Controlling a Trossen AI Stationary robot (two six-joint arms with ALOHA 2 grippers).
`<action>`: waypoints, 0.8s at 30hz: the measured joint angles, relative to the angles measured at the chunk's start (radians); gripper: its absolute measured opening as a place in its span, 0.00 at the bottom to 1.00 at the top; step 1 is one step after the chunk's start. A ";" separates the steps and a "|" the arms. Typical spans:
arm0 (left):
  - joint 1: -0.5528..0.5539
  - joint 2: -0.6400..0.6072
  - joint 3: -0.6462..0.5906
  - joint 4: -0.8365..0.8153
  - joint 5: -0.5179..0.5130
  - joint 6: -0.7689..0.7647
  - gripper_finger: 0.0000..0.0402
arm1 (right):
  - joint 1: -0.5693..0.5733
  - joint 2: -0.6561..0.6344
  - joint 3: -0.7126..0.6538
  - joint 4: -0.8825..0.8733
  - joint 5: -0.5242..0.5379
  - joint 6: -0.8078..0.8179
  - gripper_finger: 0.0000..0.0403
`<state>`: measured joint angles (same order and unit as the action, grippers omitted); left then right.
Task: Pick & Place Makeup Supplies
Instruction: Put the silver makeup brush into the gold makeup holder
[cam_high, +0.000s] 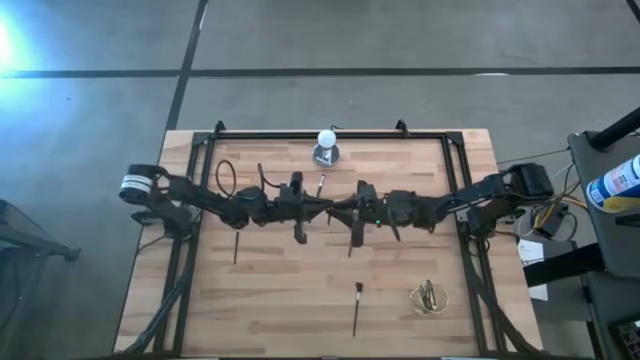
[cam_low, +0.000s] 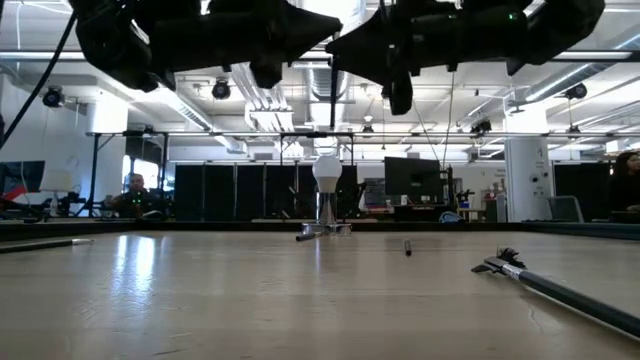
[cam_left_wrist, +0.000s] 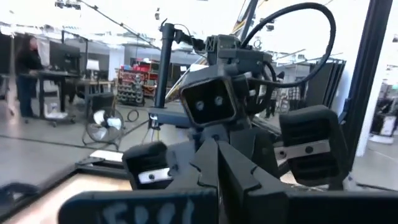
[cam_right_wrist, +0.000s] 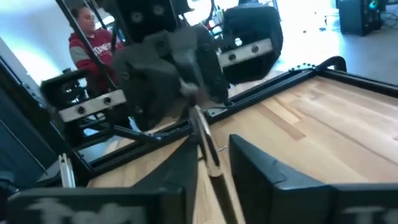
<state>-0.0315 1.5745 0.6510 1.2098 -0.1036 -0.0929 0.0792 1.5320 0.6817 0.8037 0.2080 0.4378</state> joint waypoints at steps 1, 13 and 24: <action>0.006 -0.009 -0.006 -0.005 0.003 -0.033 0.00 | 0.002 0.005 0.009 0.002 0.000 -0.007 0.16; 0.037 -0.217 -0.130 -0.166 0.038 -0.090 0.16 | 0.103 -0.079 0.040 -0.169 0.178 -0.046 0.04; 0.061 -0.384 -0.340 -0.168 0.028 -0.086 0.19 | 0.326 -0.248 0.193 -0.850 0.517 0.194 0.04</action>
<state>0.0294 1.1907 0.3113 1.0420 -0.0759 -0.1785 0.4056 1.2836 0.8744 -0.0464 0.7254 0.6316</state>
